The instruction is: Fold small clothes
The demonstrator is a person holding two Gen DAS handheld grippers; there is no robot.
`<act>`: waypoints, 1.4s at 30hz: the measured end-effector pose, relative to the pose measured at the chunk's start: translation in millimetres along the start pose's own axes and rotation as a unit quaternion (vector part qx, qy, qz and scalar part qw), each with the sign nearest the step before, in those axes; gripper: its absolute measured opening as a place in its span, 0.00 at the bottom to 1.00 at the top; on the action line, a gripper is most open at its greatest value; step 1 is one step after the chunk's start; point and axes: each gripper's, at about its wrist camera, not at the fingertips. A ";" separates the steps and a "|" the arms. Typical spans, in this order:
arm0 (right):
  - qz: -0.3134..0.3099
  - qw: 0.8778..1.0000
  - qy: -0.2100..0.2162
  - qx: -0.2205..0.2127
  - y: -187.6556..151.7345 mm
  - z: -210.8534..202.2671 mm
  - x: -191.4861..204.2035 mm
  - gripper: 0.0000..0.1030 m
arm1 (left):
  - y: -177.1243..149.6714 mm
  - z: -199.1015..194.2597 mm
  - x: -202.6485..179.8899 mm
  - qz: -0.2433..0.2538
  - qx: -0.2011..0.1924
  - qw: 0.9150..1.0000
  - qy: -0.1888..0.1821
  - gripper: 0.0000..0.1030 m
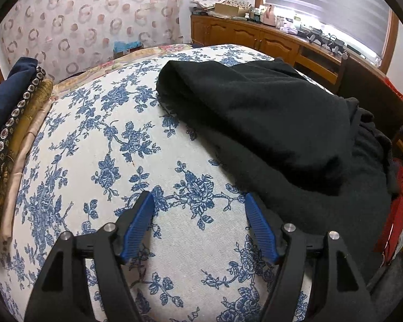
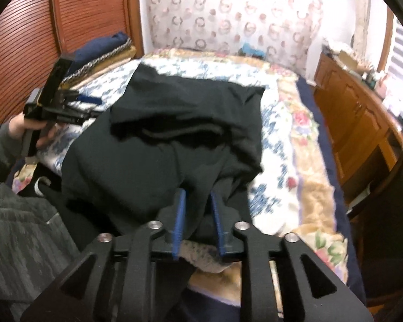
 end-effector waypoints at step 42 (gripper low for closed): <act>-0.063 0.998 -0.008 -0.020 176.0 114.9 -5.0 0.05 | -5.3 -72.5 19.6 -0.061 -0.101 0.992 0.035 0.74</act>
Point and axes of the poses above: each gripper's, at about its wrist camera, not at the fingertips, and z roughly the way its jaws point, x to its left, y to its top, and after that the axes turned 5 degrees about z, right-handed
